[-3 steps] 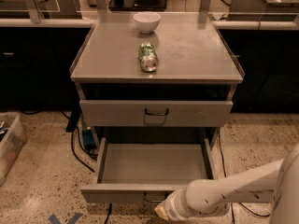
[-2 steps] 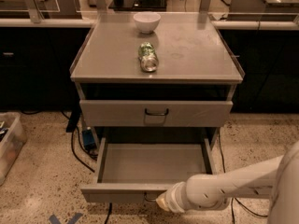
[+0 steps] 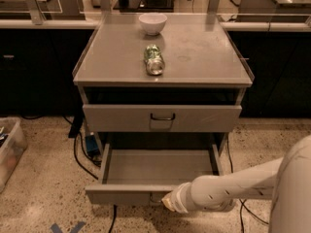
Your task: Close middle drawer
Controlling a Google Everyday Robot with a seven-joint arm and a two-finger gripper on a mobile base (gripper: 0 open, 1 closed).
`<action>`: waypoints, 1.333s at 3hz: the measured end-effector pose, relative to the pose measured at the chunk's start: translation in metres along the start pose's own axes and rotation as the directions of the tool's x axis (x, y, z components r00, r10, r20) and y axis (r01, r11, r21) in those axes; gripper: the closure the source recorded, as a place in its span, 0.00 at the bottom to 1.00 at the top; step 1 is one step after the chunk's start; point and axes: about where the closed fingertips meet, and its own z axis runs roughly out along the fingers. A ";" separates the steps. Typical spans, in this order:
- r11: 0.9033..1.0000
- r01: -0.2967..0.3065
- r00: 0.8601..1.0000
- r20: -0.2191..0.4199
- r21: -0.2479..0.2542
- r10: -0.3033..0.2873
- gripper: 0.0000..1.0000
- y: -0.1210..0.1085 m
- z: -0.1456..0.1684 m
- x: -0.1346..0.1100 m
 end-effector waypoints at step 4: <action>0.998 -0.006 1.000 0.013 0.059 0.005 1.00 -0.031 0.024 -0.031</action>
Offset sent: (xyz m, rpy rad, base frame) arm 0.0287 0.0049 0.0000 -0.0058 -0.0327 -0.0277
